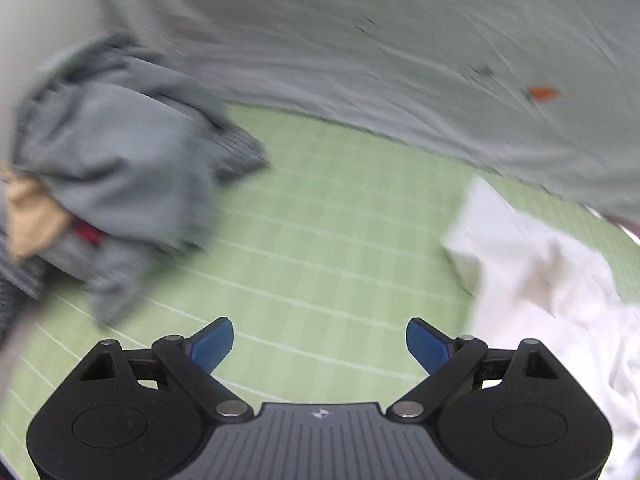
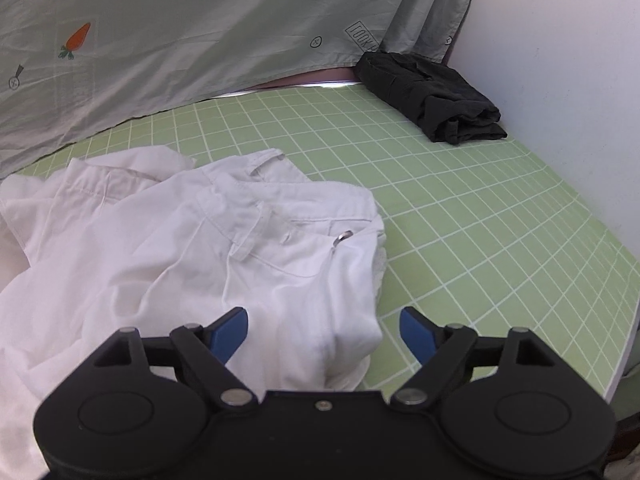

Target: Fold clothes

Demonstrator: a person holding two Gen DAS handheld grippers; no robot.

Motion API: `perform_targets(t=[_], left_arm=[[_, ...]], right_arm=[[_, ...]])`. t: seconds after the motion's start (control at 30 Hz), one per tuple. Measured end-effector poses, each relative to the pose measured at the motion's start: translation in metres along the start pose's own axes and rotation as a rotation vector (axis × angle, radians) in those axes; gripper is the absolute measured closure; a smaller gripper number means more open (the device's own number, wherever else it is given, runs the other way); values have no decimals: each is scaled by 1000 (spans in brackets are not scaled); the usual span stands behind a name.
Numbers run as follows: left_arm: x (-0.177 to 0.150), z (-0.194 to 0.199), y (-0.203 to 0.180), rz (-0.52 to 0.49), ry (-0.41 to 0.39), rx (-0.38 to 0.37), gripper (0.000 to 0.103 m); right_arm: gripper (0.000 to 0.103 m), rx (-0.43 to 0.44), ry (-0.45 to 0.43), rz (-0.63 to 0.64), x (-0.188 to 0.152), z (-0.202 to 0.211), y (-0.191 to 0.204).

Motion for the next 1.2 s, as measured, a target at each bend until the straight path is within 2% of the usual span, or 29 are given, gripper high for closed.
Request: perform_targets(t=[0.23, 0.3, 0.53, 0.57, 0.6, 0.63, 0.67, 0.7, 0.73, 0.77, 0.8, 0.87, 0.93, 1.0, 1.07, 1.13, 1.2], left_arm=[[3, -41, -46, 1, 67, -91, 9], [12, -60, -57, -1, 93, -124, 9], [44, -127, -87, 2, 184, -203, 10], [47, -133, -90, 1, 188, -206, 11], [50, -139, -93, -1, 192, -209, 19], [53, -145, -95, 4, 200, -218, 40], [55, -151, -97, 9, 208, -228, 52], [57, -155, -98, 25, 220, -240, 74], [59, -156, -99, 28, 214, -234, 77], [61, -156, -100, 26, 203, -224, 78], [63, -155, -101, 24, 193, -213, 83], [65, -150, -96, 42, 168, -198, 85], [65, -139, -81, 83, 144, -197, 86], [61, -126, -65, 111, 123, -189, 86], [57, -106, -58, 91, 99, -154, 87], [42, -80, -55, 71, 91, -122, 88], [21, -56, -51, 64, 104, -112, 88]], right_arm=[[17, 90, 21, -80, 15, -31, -23], [15, 121, 46, -113, 20, -47, -26], [7, 153, 166, -180, 39, -105, -23], [6, 167, 162, -190, 40, -108, -24], [7, 182, 158, -199, 42, -111, -26], [9, 197, 153, -208, 44, -113, -28], [17, 211, 149, -217, 46, -116, -30], [24, 208, 131, -203, 48, -117, -30], [37, 207, 118, -185, 52, -119, -31], [67, 216, 98, -170, 56, -121, -32], [75, 237, 97, -178, 64, -126, -34], [82, 260, 78, -171, 79, -136, -32], [83, 266, 43, -140, 94, -143, -24], [84, 273, -19, -100, 113, -140, -13], [84, 281, -91, -66, 131, -132, -4], [84, 281, -171, -47, 147, -116, 0], [84, 239, -237, -30, 154, -101, -2]])
Point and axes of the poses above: each gripper's, at about its wrist camera, not at the fingertips, and z roughly against the way its jaws point, y to its left, x to its top, the point moved 1 cm from there along -z, roughly the way its jaws point
